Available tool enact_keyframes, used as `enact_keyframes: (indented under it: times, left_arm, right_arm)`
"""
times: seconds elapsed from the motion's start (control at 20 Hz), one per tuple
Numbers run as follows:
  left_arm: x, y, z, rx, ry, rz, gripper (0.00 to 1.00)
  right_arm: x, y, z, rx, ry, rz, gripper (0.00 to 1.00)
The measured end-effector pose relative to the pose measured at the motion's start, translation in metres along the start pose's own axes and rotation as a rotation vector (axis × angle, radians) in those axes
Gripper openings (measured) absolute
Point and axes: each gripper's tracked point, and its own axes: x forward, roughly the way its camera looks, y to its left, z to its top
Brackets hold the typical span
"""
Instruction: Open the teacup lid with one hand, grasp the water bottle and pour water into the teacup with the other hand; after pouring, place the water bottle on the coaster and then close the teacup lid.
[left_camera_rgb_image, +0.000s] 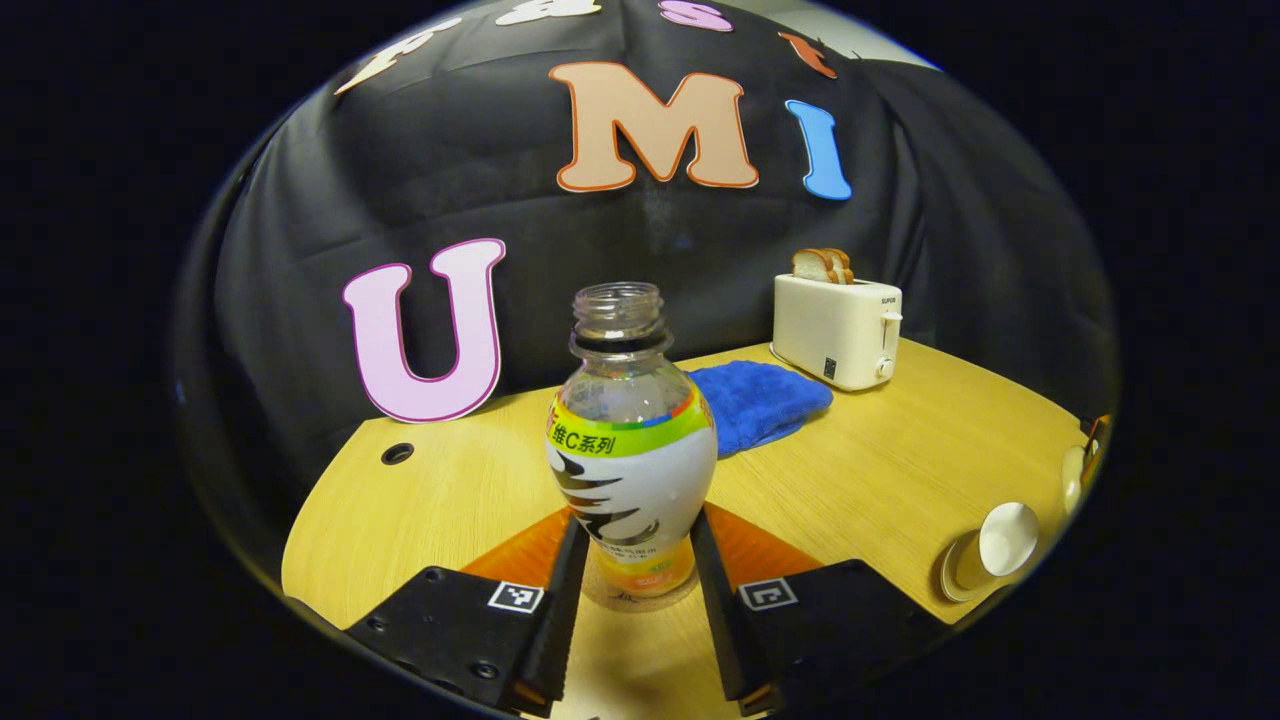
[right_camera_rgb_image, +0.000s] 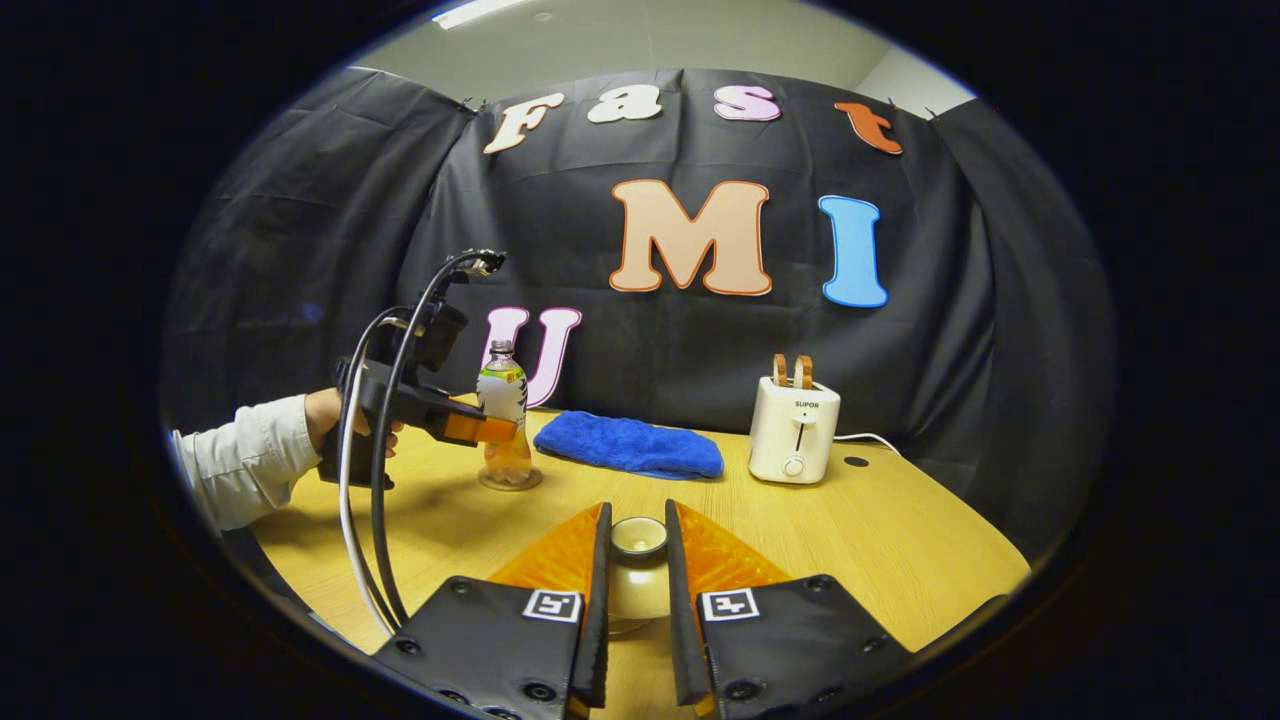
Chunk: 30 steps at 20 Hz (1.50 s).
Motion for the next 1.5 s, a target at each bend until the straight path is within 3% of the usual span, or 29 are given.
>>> enact_keyframes:
  times: [0.5,0.65,0.7,0.75,1.3,1.5]
  left_arm:
    - [0.006,0.01,-0.005,0.007,0.002,0.025,0.69]
    - [0.0,0.014,-0.006,-0.017,-0.019,0.042,0.82]
    - [-0.007,0.016,-0.006,-0.025,-0.024,0.049,0.94]
    - [-0.012,0.018,-0.009,-0.036,-0.033,0.057,0.99]
    - [-0.101,0.03,0.001,-0.021,-0.215,0.178,0.97]
    - [-0.122,0.019,0.001,-0.02,-0.25,0.183,0.96]
  right_arm:
    - [0.009,0.005,-0.005,-0.003,0.013,0.007,0.29]
    - [0.014,0.008,-0.006,-0.001,0.008,0.022,0.29]
    - [0.016,0.01,-0.007,0.009,0.009,0.031,0.29]
    - [0.018,0.012,-0.008,0.025,0.009,0.044,0.3]
    - [0.046,0.032,-0.035,0.076,0.057,0.096,0.3]
    - [0.05,0.032,-0.046,0.087,0.076,0.093,0.28]
